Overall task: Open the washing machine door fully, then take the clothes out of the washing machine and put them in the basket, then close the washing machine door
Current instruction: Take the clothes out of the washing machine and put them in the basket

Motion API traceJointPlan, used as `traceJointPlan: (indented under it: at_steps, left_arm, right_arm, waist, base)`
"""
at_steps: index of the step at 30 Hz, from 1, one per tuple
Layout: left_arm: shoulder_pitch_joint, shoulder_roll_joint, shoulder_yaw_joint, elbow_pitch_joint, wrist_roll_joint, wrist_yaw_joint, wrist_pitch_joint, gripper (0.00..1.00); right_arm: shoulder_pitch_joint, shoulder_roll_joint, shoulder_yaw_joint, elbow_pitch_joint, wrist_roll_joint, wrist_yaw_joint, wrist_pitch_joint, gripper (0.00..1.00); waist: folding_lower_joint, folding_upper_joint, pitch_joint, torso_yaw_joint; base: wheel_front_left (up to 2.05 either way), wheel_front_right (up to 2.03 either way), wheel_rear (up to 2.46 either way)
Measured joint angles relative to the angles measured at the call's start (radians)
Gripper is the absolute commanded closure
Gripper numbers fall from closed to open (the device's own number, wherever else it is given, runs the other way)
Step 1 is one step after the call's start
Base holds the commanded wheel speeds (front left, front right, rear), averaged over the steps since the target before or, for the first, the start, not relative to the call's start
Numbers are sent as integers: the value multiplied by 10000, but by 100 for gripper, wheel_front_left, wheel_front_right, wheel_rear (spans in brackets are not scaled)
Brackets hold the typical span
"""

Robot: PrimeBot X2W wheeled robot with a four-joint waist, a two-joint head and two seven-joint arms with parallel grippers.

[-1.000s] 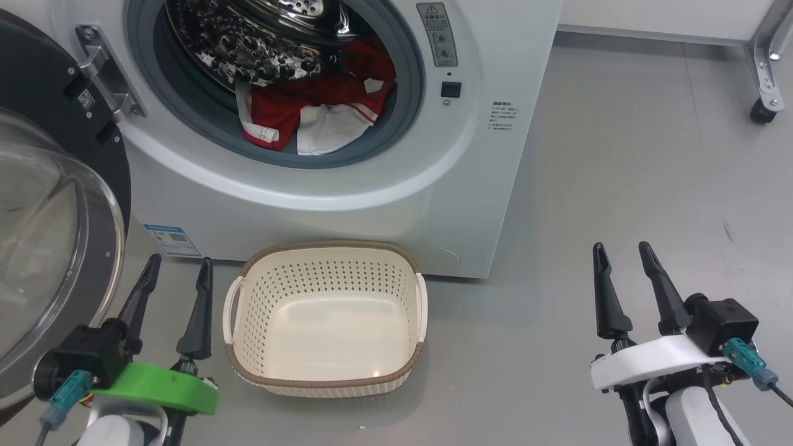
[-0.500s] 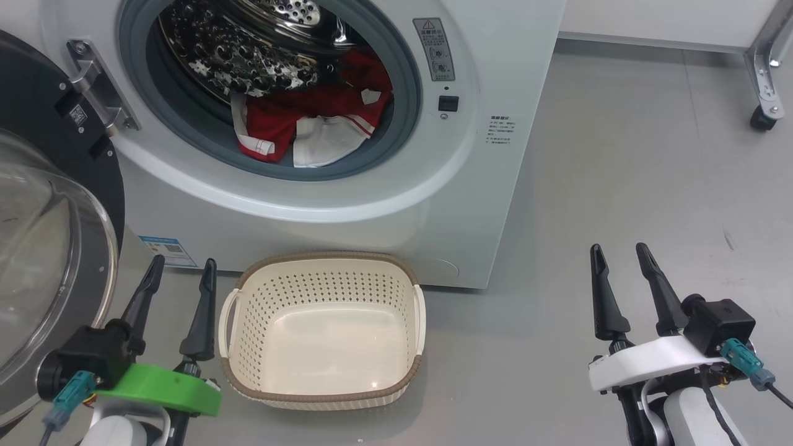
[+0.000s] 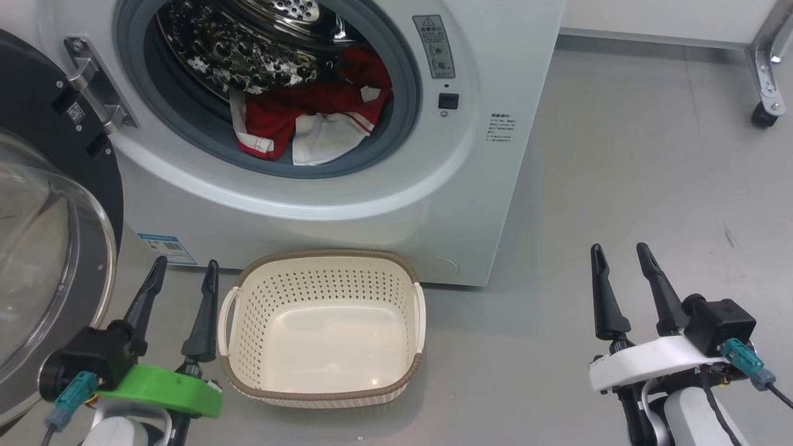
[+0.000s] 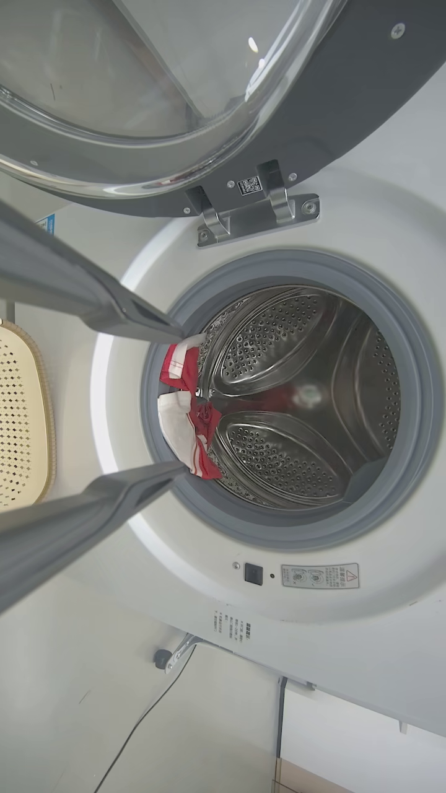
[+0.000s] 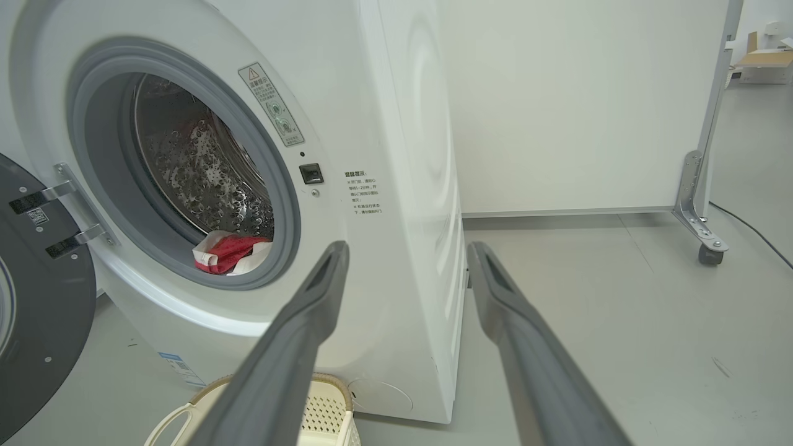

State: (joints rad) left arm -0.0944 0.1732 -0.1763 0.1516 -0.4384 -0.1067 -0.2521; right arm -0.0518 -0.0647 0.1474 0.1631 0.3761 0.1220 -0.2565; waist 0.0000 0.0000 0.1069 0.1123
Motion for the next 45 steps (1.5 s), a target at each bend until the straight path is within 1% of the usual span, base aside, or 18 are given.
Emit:
traceJointPlan:
  at_steps: [20, 25, 38, 45]
  left_arm:
    - [0, -13, 81, 6, 2, -15, 0, 0]
    - [1, -15, 119, -8, 0, -29, 0, 0]
    - [-36, -12, 201, -121, 0, -46, 0, 0]
    - [-534, 23, 326, -253, -31, -46, 136, 0]
  right_arm:
    - [-11, -10, -10, -8, 0, 0, 0, 0]
    - [-26, -27, -12, -63, -2, 0, 0, 0]
    - [-200, -23, -4, -263, -96, 0, 0, 0]
    - [-420, -17, 48, -462, -234, 0, 0, 0]
  waist:
    - [0, 0, 118, 28]
    - [0, 0, 290, -11]
    - [0, 0, 996, -272]
    - [0, 0, 1798, -519]
  base:
    - [0, 0, 0]
    - [0, 0, 0]
    - [0, 0, 0]
    - [0, 0, 0]
